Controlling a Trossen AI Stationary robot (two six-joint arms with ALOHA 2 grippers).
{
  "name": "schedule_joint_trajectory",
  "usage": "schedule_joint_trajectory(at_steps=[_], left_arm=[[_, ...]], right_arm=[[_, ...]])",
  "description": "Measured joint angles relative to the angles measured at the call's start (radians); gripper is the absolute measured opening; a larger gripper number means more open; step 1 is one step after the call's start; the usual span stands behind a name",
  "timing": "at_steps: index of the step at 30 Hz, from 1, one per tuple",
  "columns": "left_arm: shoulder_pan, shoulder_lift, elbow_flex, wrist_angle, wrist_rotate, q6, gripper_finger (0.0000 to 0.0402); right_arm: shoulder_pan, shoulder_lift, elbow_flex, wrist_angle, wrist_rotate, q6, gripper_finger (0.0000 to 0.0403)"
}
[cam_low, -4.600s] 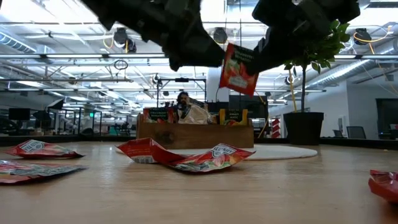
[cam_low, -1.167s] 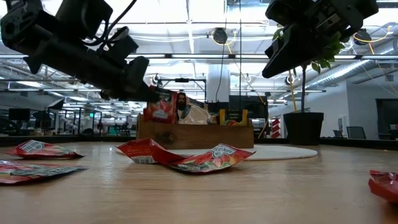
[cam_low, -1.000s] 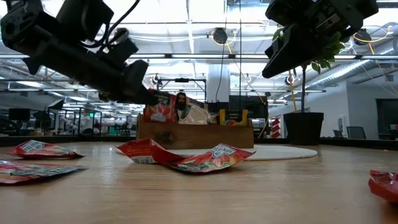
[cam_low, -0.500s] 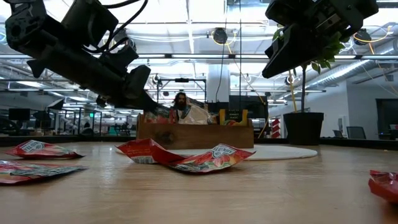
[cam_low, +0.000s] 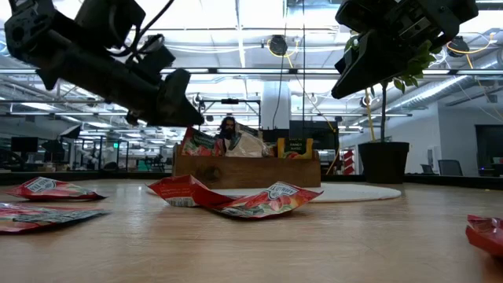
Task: Pick & Place Tea
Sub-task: Put the red tea bag into the left section of the wooden organizer
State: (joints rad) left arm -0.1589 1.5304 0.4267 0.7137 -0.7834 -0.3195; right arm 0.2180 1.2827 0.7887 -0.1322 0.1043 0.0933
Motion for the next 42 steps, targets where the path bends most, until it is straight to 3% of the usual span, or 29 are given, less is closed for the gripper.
schedule_joint_trajectory(at_steps=[8, 15, 34, 39, 42], left_arm=[[-0.001, -0.035, 0.000, -0.013, 0.021, 0.010, 0.0173], [0.048, -0.037, 0.000, -0.024, 0.220, -0.041, 0.0173], [0.065, -0.069, 0.001, -0.062, 0.226, 0.006, 0.0173], [0.051, -0.106, 0.003, -0.118, 0.239, -0.102, 0.0173], [0.052, -0.140, 0.008, -0.233, 0.265, -0.207, 0.0173]], right_arm=[[0.000, 0.000, 0.000, 0.000, 0.000, 0.000, 0.0039], [0.000, 0.000, 0.000, 0.000, -0.001, 0.000, 0.0039], [0.000, 0.000, 0.000, 0.000, -0.001, 0.003, 0.0039], [0.000, 0.000, 0.000, 0.000, -0.001, 0.007, 0.0039], [0.000, 0.000, 0.000, 0.000, -0.001, 0.007, 0.0039]])
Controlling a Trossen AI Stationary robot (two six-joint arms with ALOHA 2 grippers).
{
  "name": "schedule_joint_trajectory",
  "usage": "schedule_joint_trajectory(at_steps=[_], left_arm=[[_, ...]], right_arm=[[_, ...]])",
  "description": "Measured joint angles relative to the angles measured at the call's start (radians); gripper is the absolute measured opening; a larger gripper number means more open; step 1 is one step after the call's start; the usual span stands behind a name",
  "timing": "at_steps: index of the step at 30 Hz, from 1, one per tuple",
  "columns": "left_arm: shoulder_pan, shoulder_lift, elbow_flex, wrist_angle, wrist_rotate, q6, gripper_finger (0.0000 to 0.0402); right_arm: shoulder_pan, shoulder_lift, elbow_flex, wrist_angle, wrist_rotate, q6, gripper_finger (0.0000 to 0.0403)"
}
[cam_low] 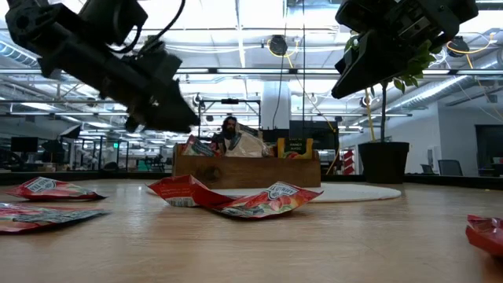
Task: Pick & Place Tea
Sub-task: Put the red tea bag into the left section of the wooden organizer
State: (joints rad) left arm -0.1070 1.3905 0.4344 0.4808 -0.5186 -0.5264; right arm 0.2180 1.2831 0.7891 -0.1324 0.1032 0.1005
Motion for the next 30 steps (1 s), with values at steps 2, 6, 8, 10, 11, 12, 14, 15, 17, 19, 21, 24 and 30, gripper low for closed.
schedule_joint_trajectory(at_steps=[2, 6, 8, 10, 11, 12, 14, 15, 17, 19, 21, 24, 30], left_arm=[[0.000, -0.013, 0.000, -0.026, 0.011, -0.028, 0.0173], [0.000, -0.025, 0.001, -0.067, 0.014, -0.046, 0.0173], [0.000, -0.025, 0.001, -0.068, 0.014, -0.050, 0.0172], [0.001, -0.025, 0.001, -0.069, 0.014, -0.060, 0.0172], [0.002, -0.025, 0.001, -0.071, 0.014, -0.063, 0.0172], [0.002, -0.023, 0.001, -0.073, 0.014, -0.065, 0.0173], [0.002, -0.014, 0.001, -0.079, 0.014, -0.080, 0.0172], [0.002, -0.010, 0.001, -0.089, 0.014, -0.089, 0.0172], [0.004, 0.005, 0.001, -0.090, 0.014, -0.112, 0.0172], [0.007, 0.016, 0.001, -0.098, 0.014, -0.115, 0.0173], [0.008, 0.019, 0.001, -0.085, 0.013, -0.113, 0.0172], [0.007, 0.020, 0.001, -0.070, 0.019, -0.109, 0.0172], [0.009, 0.020, 0.001, -0.059, 0.023, -0.110, 0.0172]], right_arm=[[0.000, 0.000, 0.000, 0.000, 0.000, 0.000, 0.0039], [0.000, 0.000, 0.000, 0.000, 0.000, 0.000, 0.0039], [0.000, 0.000, 0.000, 0.000, 0.000, 0.000, 0.0039], [0.000, 0.000, 0.000, 0.000, 0.000, 0.000, 0.0039], [0.000, 0.000, 0.000, 0.001, 0.000, 0.000, 0.0039], [0.000, 0.000, 0.000, 0.001, 0.000, 0.000, 0.0039], [0.000, 0.000, 0.000, 0.000, 0.000, 0.000, 0.0039], [0.000, 0.000, 0.000, 0.000, 0.000, 0.000, 0.0039], [0.000, 0.000, 0.000, 0.001, 0.000, 0.000, 0.0039], [0.000, 0.000, 0.000, 0.001, 0.000, 0.000, 0.0039], [0.000, 0.000, 0.000, 0.001, 0.000, 0.000, 0.0039], [0.000, 0.000, 0.000, 0.004, 0.000, 0.000, 0.0039], [0.000, 0.000, 0.000, 0.012, 0.000, -0.006, 0.0039]])
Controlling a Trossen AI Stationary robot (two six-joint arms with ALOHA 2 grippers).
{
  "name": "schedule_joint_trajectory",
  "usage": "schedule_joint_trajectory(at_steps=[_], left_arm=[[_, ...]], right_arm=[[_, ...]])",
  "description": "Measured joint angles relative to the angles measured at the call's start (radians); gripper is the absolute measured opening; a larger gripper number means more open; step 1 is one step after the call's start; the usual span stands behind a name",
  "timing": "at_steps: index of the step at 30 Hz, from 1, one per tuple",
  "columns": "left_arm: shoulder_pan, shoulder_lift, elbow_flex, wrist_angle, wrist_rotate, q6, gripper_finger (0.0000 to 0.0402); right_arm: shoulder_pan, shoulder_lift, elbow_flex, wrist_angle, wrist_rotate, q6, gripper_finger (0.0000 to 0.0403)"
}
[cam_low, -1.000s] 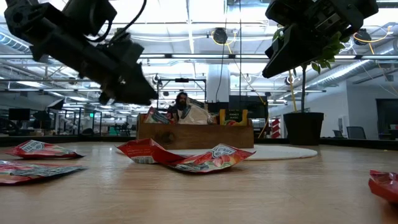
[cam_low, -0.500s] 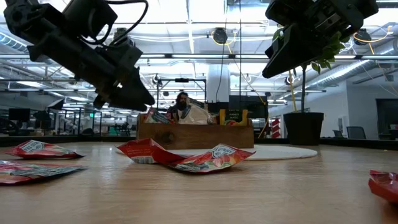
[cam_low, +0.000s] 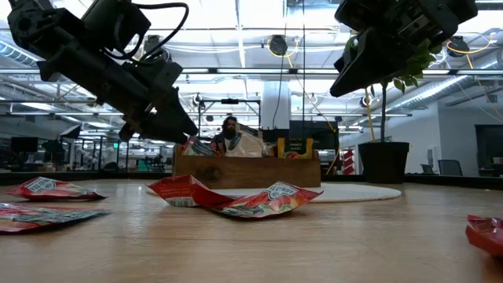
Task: Pick & Place Tea
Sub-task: Put the red tea bag into the left section of the wooden organizer
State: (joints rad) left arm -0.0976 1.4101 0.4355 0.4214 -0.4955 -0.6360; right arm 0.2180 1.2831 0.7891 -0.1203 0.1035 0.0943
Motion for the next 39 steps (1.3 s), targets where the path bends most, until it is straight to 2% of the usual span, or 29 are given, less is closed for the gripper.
schedule_joint_trajectory(at_steps=[17, 21, 27, 35, 39], left_arm=[[0.054, 0.044, 0.000, 0.001, 0.030, -0.040, 0.0167], [0.054, 0.044, 0.000, 0.042, 0.053, -0.001, 0.0122], [0.052, 0.044, 0.000, 0.075, 0.072, 0.049, 0.0014], [0.046, 0.043, 0.000, 0.092, 0.079, 0.086, 0.0004], [0.025, 0.043, 0.000, 0.109, 0.048, 0.107, 0.0003]], right_arm=[[0.000, 0.000, 0.000, 0.027, 0.000, -0.002, 0.0039], [0.000, 0.000, 0.000, 0.027, 0.000, -0.002, 0.0039], [0.000, 0.000, 0.000, 0.026, 0.000, -0.002, 0.0039], [0.000, 0.000, 0.000, 0.026, 0.000, -0.002, 0.0038], [0.000, 0.000, 0.000, 0.026, 0.000, -0.002, 0.0039]])
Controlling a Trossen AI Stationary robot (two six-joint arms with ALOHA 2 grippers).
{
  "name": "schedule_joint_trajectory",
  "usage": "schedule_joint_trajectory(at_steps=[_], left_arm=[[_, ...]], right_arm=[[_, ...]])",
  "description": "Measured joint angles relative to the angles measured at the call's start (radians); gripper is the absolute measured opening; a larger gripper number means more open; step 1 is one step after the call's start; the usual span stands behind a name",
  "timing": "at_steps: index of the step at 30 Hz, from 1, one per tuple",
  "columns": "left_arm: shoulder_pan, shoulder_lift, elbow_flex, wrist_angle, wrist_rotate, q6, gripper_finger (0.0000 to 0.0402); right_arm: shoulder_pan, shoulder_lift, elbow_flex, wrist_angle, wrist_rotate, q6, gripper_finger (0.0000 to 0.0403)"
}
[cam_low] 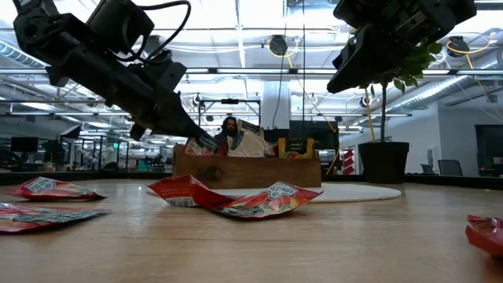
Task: Pick & Place Tea
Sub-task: Put the red tea bag into the left section of the wooden organizer
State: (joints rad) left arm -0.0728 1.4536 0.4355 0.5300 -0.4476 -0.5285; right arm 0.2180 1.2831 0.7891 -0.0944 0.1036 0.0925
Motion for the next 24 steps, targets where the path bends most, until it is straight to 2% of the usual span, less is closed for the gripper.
schedule_joint_trajectory(at_steps=[8, 13, 20, 24], left_arm=[[-0.062, 0.000, 0.000, -0.002, -0.077, 0.001, 0.0002], [-0.107, -0.024, 0.000, -0.001, -0.186, 0.011, 0.0001], [-0.166, -0.068, 0.000, -0.001, -0.274, 0.064, 0.0001], [-0.204, -0.064, 0.000, -0.002, -0.399, 0.061, 0.0001]], right_arm=[[0.000, 0.000, 0.000, 0.000, 0.000, 0.000, 0.0039], [0.000, 0.000, 0.000, 0.000, 0.000, 0.000, 0.0039], [0.000, 0.000, 0.000, 0.000, 0.000, 0.000, 0.0039], [0.000, 0.000, 0.000, 0.000, 0.000, 0.000, 0.0038]])
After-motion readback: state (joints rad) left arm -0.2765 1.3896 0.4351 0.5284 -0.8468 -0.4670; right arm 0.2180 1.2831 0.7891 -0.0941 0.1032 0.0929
